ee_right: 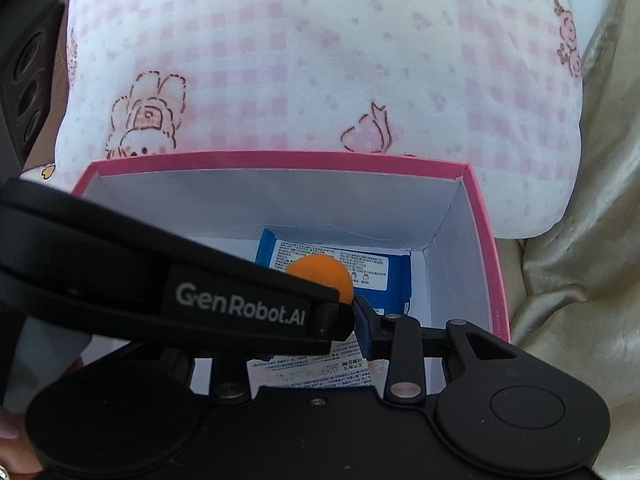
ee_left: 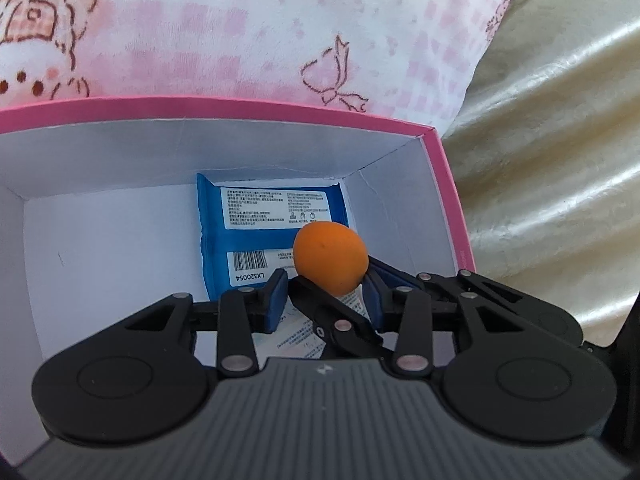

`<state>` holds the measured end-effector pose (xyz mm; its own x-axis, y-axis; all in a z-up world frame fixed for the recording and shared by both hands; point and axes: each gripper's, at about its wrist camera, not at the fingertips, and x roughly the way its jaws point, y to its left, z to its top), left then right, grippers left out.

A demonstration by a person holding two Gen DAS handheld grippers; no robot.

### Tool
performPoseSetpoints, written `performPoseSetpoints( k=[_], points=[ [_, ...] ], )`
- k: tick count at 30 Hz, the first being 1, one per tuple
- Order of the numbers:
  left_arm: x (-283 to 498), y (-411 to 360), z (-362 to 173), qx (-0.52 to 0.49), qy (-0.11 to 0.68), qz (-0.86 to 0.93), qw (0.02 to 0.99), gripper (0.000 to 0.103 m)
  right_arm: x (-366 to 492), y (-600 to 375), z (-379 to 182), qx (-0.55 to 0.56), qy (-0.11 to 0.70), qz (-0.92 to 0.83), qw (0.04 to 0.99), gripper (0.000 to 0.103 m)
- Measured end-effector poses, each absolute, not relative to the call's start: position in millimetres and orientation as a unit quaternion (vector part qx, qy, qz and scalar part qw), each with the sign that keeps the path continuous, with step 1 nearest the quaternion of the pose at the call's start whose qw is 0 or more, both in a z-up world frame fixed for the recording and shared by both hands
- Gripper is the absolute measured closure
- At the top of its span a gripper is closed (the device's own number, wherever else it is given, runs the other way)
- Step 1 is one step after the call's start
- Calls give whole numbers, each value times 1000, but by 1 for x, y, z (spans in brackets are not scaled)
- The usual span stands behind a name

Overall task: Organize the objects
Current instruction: 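Lower the sponge onto the blue pack and open the left gripper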

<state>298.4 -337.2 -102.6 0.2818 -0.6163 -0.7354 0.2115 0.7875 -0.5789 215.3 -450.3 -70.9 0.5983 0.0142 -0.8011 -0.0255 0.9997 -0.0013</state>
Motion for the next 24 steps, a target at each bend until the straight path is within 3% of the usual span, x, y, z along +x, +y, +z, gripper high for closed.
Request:
performPoseSetpoints(
  k=[3,7,17,24],
  points=[
    [297,-337,-100,-180,539,-255,782,48,212,-452,-69,-6,445,14,896,61],
    [296,-334,-96,-174,540,-256,783,43,209,-456,-67,-3,434,12,901,54],
    [289,-307,-72,-153,515,-259,803,42,191,-467,-54,15,417,13,909,52],
    [269,-281,-52,-127,496,-246,823,40,146,-466,-34,37,361,28,932,52]
  ],
)
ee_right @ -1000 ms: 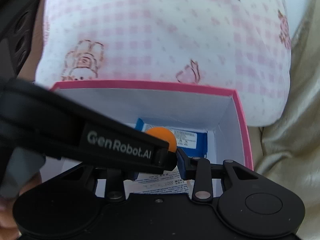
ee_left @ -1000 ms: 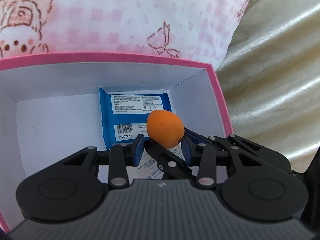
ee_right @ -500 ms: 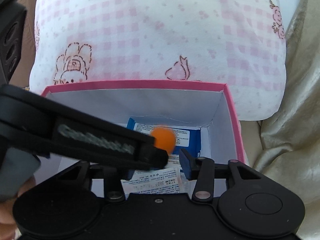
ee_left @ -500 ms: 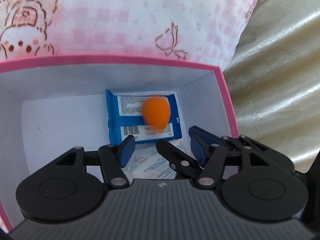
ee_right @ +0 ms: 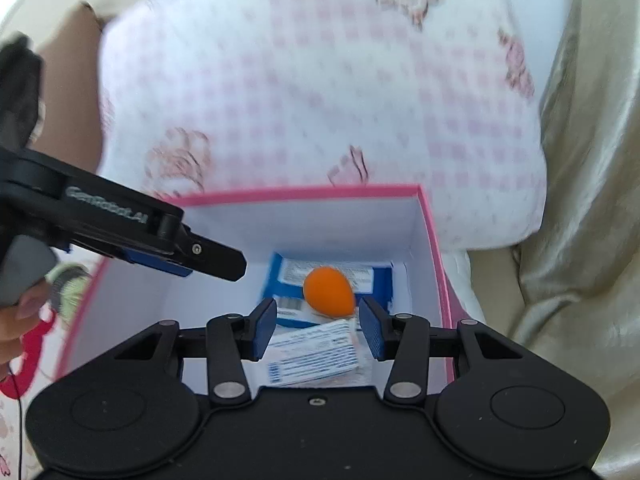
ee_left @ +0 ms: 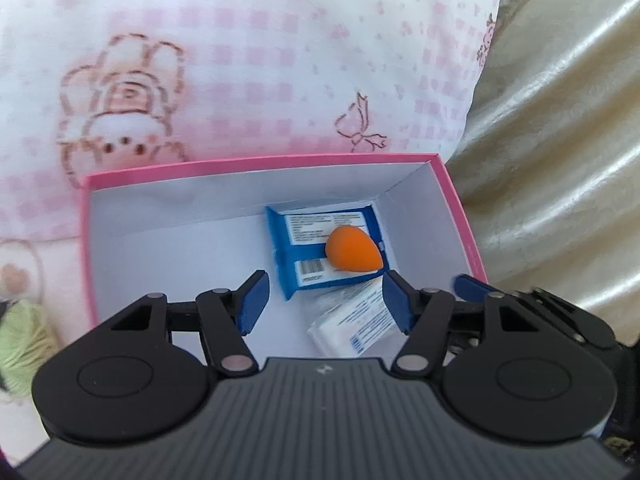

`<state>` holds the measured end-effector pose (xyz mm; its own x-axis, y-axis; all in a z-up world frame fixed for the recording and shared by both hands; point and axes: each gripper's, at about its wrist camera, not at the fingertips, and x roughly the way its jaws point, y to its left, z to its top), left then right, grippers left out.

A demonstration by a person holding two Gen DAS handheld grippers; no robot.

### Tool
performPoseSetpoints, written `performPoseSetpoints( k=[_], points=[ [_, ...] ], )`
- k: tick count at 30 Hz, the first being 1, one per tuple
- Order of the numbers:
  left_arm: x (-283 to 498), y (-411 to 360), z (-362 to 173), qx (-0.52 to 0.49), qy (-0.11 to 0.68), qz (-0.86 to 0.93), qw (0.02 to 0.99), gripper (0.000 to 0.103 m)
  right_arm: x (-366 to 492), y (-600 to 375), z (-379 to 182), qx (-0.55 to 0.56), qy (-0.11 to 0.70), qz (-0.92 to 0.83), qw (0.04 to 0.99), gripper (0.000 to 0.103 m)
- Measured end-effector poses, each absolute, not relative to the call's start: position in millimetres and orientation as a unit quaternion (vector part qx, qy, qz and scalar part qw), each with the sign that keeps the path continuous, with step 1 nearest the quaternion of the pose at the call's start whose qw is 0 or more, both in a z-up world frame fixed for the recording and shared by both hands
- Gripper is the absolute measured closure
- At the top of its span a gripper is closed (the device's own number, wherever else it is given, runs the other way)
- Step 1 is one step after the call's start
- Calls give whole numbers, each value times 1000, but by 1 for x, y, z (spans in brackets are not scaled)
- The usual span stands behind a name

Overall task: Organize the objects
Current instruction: 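Lower the sponge onto the blue pack and open the left gripper, then withdraw the left tool from the pink box toward the green yarn ball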

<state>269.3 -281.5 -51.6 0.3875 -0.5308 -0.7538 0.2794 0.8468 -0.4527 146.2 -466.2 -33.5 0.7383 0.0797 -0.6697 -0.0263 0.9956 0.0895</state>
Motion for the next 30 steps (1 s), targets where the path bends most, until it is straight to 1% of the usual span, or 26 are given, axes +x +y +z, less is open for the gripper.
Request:
performPoseSetpoints(
  k=[2,7,17,24,26,30],
  points=[
    [259,-272,-49,-119,497,-245,824,39,129,-462,-30,61,349,44,934,51],
    [233,-252,-36,-100,497,-231,830,39,99,-445,-23,69,334,32,939,51],
    [178,-219,6,-75,497,-240,830,34,67,-420,-2,81,351,26,933,49],
    [147,-207,28,-52,499,-242,831,31,52,-399,12,59,366,27,929,48],
    [136,-205,34,-37,491,-239,837,29,46,-397,17,57,371,28,926,47],
    [121,-198,40,-37,490,-244,836,28,35,-390,26,47,378,32,924,41]
  ],
)
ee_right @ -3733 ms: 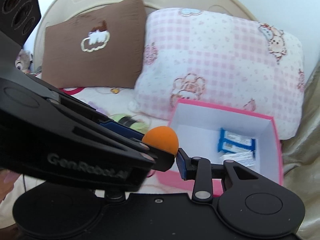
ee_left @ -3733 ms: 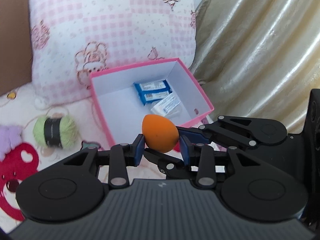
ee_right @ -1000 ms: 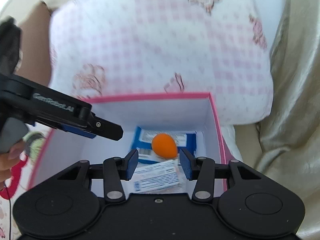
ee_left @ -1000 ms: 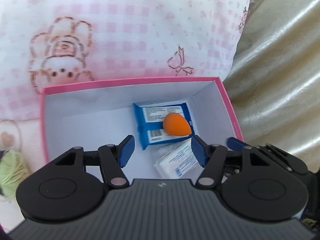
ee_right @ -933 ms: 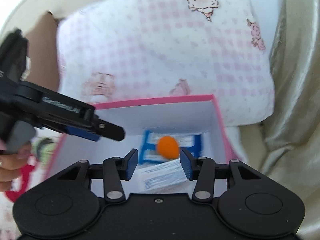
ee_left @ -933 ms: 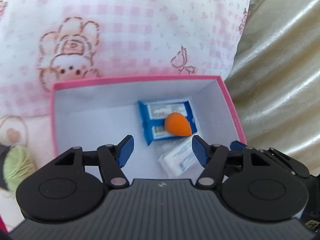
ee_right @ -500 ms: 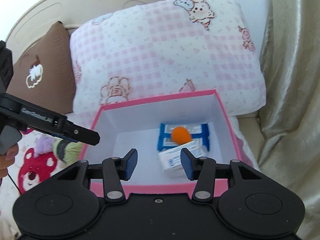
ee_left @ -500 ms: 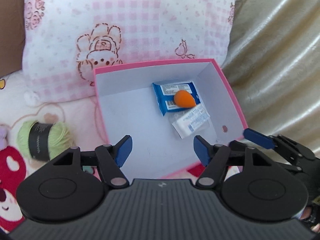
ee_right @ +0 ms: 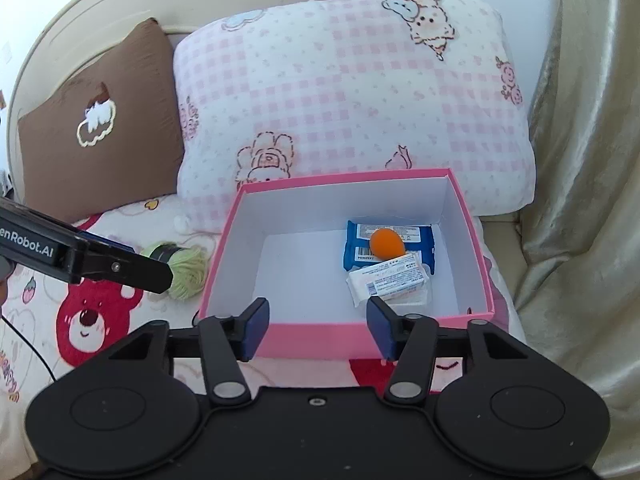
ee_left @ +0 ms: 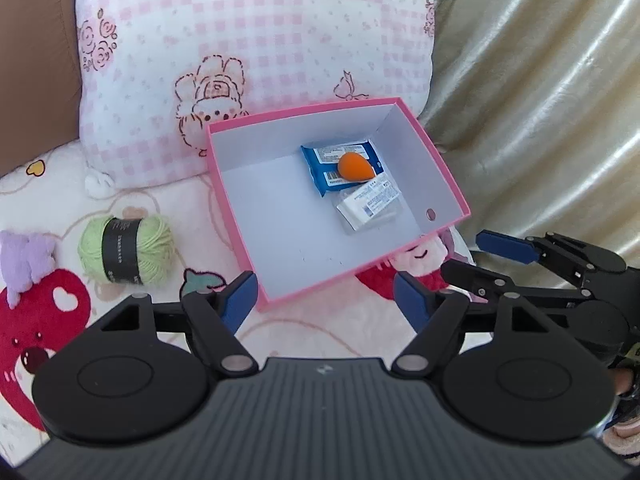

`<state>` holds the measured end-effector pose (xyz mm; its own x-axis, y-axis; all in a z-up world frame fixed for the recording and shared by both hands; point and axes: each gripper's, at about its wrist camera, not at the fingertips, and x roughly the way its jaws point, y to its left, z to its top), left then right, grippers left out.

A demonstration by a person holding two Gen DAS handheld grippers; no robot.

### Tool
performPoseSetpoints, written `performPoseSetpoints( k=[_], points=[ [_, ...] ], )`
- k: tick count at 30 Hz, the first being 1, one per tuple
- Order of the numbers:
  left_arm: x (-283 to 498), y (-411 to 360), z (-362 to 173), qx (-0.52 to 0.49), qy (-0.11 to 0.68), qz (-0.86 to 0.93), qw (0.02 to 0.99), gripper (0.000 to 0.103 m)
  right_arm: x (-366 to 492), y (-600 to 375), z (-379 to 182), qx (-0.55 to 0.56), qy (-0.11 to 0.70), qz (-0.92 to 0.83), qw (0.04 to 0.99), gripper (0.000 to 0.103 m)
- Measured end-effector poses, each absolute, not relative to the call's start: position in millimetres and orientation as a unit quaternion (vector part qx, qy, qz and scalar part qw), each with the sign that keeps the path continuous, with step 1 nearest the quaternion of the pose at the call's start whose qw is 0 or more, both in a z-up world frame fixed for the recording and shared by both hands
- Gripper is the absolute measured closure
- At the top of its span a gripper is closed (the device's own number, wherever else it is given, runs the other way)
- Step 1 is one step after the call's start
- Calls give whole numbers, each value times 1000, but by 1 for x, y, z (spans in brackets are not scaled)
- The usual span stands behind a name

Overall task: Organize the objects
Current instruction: 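Withdraw the left tool from the pink box toward the green yarn ball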

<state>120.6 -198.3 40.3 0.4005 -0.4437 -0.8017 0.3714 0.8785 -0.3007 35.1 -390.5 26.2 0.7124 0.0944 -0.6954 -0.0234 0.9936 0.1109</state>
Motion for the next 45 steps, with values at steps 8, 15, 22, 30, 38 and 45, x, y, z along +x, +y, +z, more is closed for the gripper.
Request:
performPoseSetpoints(
  k=[8,15,22,30,38,45],
  points=[
    [92,-183,46,-26,477,-251,842,26,15,-377,33,68,351,72,931,38],
    [71,-167,46,-10,469,-250,847,11,6,-359,37,68,363,102,924,17],
    [60,-141,39,-12,479,-231,847,5,0,-342,33,65,389,116,912,15],
    [55,-106,30,-36,503,-211,837,0,1,-308,38,24,402,129,906,14],
    [56,-67,11,-46,512,-180,839,0,4,-279,38,2,402,150,903,14],
    [64,-38,-4,-62,512,-168,840,0,11,-252,26,1,385,168,908,15]
  ],
)
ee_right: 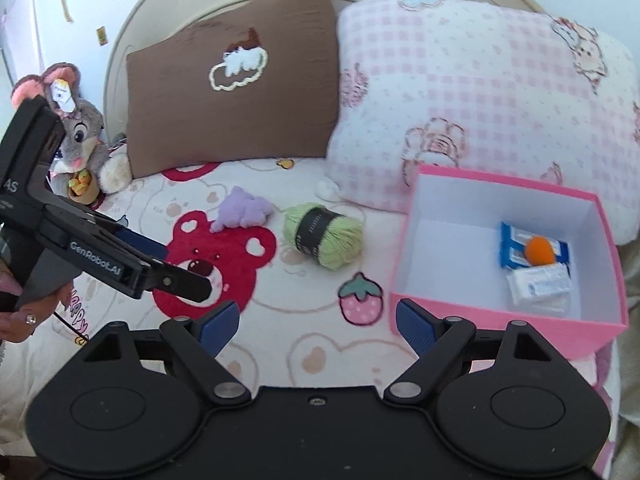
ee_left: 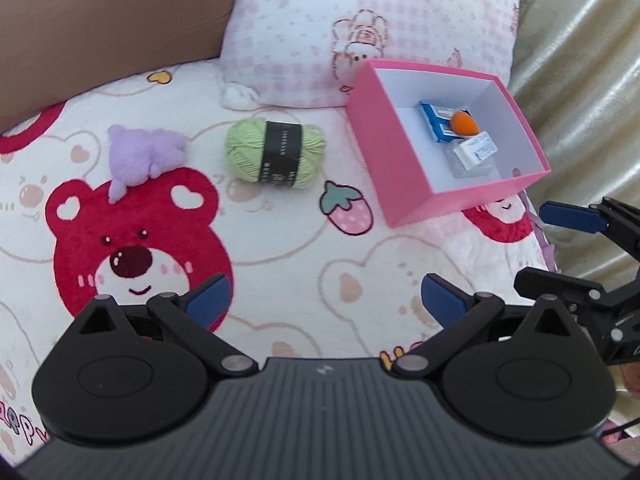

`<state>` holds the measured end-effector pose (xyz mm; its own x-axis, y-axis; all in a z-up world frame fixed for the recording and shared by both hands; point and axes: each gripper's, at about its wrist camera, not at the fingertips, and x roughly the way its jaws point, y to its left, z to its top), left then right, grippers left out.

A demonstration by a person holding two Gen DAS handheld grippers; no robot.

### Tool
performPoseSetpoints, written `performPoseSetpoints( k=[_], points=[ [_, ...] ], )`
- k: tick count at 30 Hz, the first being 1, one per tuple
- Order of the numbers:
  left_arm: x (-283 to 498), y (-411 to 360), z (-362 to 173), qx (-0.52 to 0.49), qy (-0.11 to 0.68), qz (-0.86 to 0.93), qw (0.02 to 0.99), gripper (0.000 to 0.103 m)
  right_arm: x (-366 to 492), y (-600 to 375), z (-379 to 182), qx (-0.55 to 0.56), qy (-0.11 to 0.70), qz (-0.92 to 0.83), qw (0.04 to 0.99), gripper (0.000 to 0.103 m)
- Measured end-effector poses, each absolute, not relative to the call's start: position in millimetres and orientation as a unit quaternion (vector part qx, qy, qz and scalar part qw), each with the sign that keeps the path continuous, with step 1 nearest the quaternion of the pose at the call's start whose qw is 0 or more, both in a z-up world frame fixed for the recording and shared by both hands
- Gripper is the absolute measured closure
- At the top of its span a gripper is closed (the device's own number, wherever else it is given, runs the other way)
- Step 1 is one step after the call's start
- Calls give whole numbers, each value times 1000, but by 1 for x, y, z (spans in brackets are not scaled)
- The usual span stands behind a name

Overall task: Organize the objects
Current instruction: 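Withdraw the left tool from the pink box toward the green yarn ball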

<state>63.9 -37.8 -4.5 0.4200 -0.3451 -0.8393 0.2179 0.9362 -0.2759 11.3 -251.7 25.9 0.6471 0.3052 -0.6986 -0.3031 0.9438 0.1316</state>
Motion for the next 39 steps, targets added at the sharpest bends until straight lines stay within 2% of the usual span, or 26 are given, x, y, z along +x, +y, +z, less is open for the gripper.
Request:
performPoseSetpoints(
  k=[21,33,39],
  points=[
    [98,-6,-15,-50,457,-169,872,2,40,-183,8,-96,330,175,923,15],
    [138,7,-45,-106,474,-176,856,4,59,-167,-8,-133,306,173,927,15],
    [153,-1,-53,-97,473,-179,857,3,66,-165,-18,-116,300,167,932,15]
  ],
)
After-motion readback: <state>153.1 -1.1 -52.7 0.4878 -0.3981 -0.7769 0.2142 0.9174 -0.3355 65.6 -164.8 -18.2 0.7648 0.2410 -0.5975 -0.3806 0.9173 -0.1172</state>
